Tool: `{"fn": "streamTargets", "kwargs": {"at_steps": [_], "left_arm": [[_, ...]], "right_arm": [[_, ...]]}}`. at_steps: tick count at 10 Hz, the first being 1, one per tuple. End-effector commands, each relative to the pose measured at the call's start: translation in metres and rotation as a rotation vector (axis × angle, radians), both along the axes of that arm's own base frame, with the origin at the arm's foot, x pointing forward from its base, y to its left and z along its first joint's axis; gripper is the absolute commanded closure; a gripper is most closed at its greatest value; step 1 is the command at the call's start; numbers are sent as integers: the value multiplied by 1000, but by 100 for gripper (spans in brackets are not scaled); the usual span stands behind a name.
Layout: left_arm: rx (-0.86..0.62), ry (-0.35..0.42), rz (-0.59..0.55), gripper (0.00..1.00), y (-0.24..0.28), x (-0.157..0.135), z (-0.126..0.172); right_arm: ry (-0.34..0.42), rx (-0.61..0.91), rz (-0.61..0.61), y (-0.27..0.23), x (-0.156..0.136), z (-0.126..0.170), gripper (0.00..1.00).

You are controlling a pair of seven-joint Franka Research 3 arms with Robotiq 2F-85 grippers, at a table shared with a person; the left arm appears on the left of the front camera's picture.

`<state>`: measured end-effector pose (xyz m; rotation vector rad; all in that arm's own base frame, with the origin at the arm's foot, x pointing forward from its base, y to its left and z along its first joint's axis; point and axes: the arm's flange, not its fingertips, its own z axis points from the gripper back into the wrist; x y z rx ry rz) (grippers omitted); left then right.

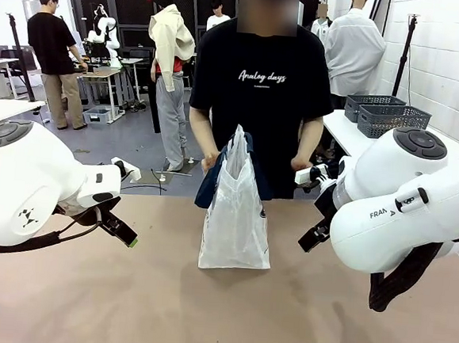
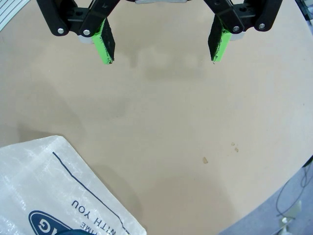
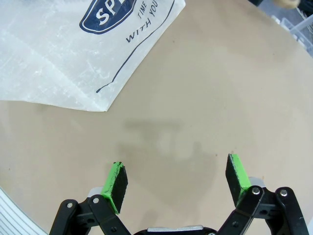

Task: Transfer purchased items from the store into the shopping bag.
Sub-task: Open the Reusable shopping bag in the center of the table.

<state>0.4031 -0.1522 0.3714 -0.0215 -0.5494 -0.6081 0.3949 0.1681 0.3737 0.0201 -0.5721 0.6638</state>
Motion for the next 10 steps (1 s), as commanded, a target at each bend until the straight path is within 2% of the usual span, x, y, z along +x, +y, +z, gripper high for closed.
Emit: {"fn": "streamTargets", "kwargs": {"at_steps": [1, 10], "left_arm": [[-1, 0, 2, 0, 1, 0, 0], [-1, 0, 2, 0, 1, 0, 0]], "right_arm": [[0, 0, 0, 0, 0, 0, 0], [0, 0, 0, 0, 0, 0, 0]]}}
